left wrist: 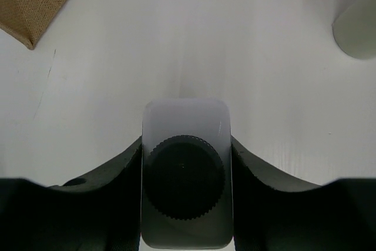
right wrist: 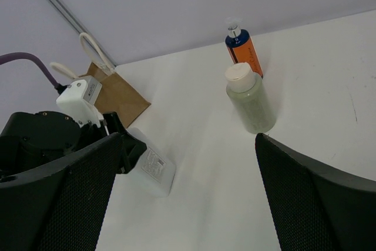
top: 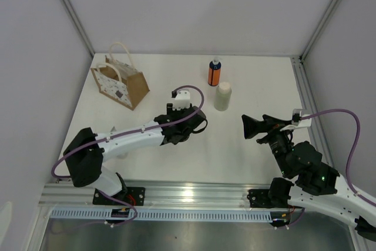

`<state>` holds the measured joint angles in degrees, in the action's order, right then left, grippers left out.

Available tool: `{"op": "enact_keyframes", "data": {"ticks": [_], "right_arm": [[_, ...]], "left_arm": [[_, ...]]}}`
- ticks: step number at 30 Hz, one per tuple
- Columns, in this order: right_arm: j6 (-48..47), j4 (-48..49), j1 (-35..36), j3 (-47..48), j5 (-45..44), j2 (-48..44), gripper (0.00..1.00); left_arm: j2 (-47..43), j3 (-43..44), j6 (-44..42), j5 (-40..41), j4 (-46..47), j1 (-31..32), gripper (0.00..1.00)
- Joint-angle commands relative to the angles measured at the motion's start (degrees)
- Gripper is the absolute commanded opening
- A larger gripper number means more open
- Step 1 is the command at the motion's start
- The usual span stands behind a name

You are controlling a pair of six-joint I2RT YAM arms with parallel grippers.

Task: Place the personal care products into the canvas bag

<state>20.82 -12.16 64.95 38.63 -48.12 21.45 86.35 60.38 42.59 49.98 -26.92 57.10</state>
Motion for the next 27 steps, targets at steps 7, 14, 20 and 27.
{"op": "enact_keyframes", "data": {"ticks": [7, 14, 20, 27], "right_arm": [[0.63, 1.18, 0.35, 0.04, 0.57, 0.08, 0.99], [0.71, 1.97, 0.35, -0.57, 0.57, 0.17, 0.99], [0.71, 2.41, 0.27, -0.84, 0.57, 1.4, 0.99], [0.45, 2.58, 0.27, -0.58, 1.18, 3.33, 0.99]], "left_arm": [[-3.37, 20.21, -4.16, 7.6, -14.21, -7.52, 0.0], [-8.3, 26.27, -13.57, 2.15, -6.16, -22.18, 0.0], [-6.19, 35.04, -14.64, -1.19, -3.76, -31.87, 0.0], [1.27, 48.23, -16.66, -2.78, -4.19, -38.46, 0.0]]}}
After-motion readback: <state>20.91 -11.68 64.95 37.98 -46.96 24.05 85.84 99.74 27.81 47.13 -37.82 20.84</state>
